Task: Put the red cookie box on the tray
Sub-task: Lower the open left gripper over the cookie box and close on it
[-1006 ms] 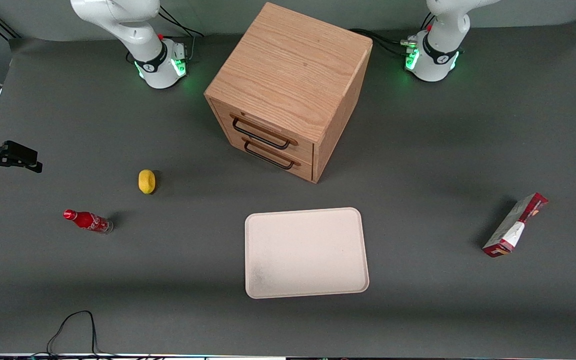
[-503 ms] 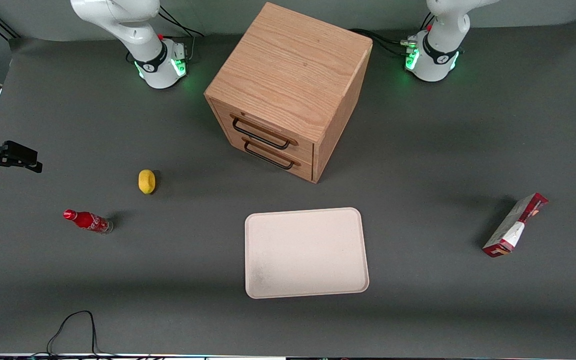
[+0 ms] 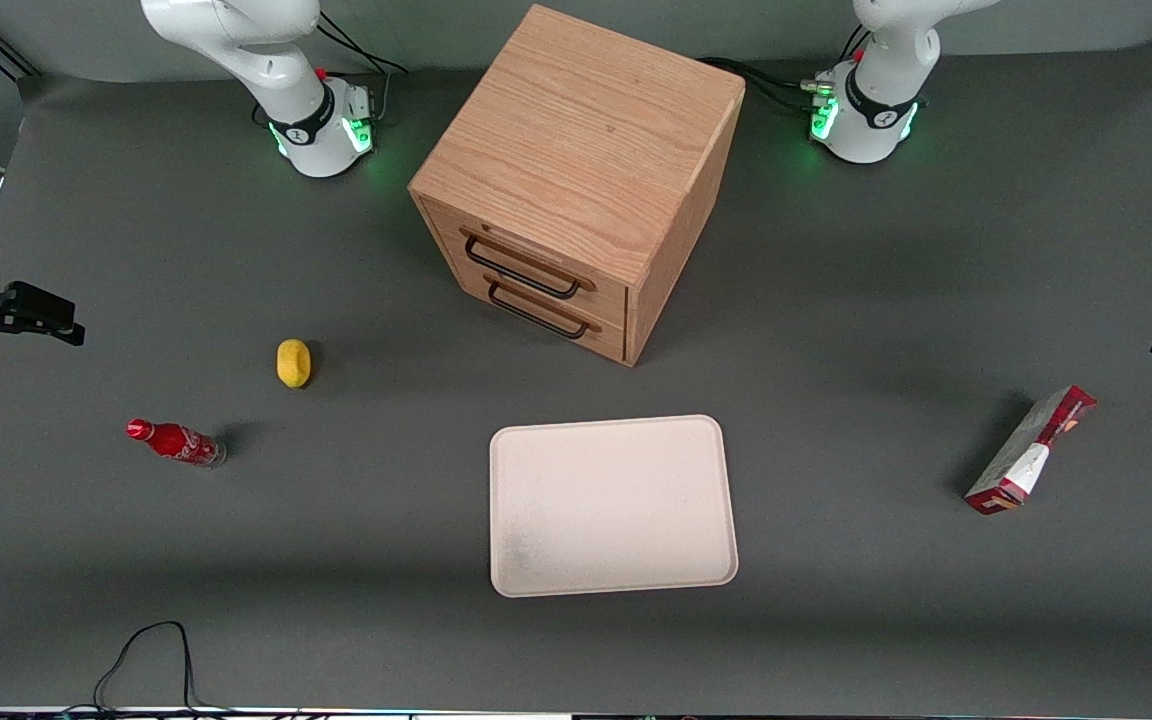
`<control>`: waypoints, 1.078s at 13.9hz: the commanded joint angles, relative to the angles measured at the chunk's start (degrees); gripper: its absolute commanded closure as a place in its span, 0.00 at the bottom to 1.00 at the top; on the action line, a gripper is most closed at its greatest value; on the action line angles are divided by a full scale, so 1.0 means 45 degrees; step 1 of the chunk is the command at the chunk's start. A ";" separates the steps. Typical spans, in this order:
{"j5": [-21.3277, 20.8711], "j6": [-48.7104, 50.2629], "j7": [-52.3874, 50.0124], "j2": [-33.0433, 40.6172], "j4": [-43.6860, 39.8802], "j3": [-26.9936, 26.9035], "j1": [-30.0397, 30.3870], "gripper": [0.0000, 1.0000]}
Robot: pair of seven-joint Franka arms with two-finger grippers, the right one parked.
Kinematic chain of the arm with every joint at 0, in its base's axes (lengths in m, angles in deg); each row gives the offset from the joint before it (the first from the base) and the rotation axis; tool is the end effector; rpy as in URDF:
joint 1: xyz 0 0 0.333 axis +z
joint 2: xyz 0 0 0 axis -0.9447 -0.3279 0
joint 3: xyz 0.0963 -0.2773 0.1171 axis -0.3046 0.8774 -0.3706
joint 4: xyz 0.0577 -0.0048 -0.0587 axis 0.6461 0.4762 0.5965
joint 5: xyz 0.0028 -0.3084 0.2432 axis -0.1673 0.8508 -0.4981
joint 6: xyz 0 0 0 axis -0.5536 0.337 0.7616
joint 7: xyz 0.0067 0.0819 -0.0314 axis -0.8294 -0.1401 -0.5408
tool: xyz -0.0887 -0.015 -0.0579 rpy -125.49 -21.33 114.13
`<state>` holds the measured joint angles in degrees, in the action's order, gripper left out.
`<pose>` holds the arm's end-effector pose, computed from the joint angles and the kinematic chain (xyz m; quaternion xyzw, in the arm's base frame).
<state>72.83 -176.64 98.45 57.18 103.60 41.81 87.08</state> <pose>0.6008 0.1589 0.5084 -0.9566 0.2910 0.0111 0.0123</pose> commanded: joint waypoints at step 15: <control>-0.0060 -0.6721 0.0258 -0.3066 0.3472 -0.0080 -0.0345 0.00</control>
<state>72.83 -204.40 98.85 42.48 116.54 41.90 86.26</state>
